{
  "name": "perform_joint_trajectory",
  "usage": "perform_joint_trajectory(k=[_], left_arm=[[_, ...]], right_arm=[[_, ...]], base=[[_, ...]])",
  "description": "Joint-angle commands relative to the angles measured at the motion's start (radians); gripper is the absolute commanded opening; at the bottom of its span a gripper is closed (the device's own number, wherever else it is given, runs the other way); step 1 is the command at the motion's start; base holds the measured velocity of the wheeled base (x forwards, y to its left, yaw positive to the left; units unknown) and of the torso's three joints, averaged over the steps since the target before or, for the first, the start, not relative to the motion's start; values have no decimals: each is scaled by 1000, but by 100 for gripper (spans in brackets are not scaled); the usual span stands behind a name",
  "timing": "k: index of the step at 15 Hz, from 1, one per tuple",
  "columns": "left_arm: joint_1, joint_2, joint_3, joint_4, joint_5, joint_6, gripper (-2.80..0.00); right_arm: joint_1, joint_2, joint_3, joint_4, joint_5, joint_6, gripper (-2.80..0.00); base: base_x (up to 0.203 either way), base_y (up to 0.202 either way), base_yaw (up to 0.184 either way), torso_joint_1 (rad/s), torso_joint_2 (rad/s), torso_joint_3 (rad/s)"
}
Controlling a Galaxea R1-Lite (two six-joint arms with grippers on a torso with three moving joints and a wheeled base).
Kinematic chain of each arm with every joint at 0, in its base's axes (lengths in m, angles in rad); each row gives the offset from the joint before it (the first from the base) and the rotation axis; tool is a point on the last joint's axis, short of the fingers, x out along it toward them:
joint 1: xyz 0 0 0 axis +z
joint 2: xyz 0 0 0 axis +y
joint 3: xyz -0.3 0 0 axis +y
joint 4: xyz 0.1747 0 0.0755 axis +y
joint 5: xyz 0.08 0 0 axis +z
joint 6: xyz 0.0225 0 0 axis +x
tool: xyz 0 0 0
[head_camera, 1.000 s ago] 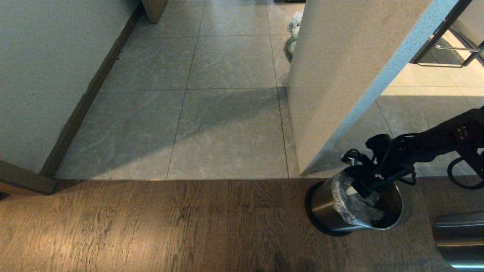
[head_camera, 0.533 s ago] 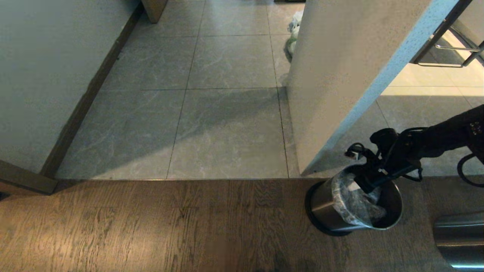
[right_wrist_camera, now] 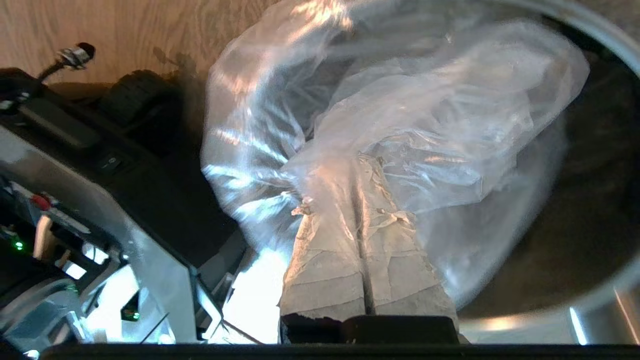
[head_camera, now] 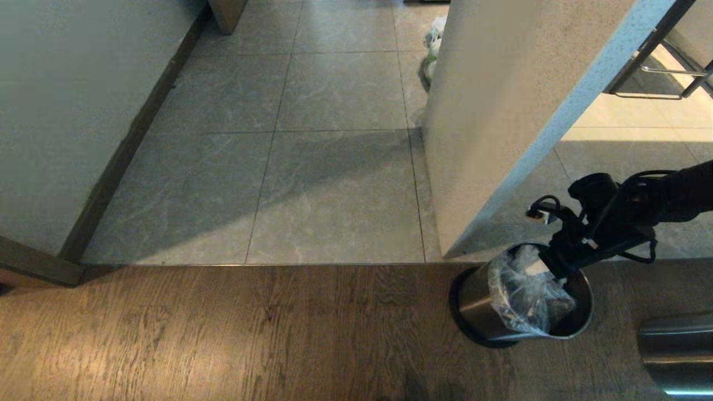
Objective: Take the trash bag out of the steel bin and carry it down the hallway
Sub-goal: Pick up the trash bag
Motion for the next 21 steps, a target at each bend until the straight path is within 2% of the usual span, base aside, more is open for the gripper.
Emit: perform_joint_trajectory(k=[1,14,18,21], left_arm=[[0,-1,0,1,0,0,-280],[0,0,0,1,-1,0,-280],[0,0,0,1,-1,0,-280],[0,0,0,1,-1,0,-280]], right_arm=[[-4,-82,37,2,3,7,-280],[-41,-392,160,21,5,14,-280],[-43,-533,199,18,7,16,-280],[-78,-662,233,14,7,43,-280]], base=[[0,0,0,0,0,0],[0,0,0,0,0,0],[0,0,0,0,0,0],[0,0,0,0,0,0]])
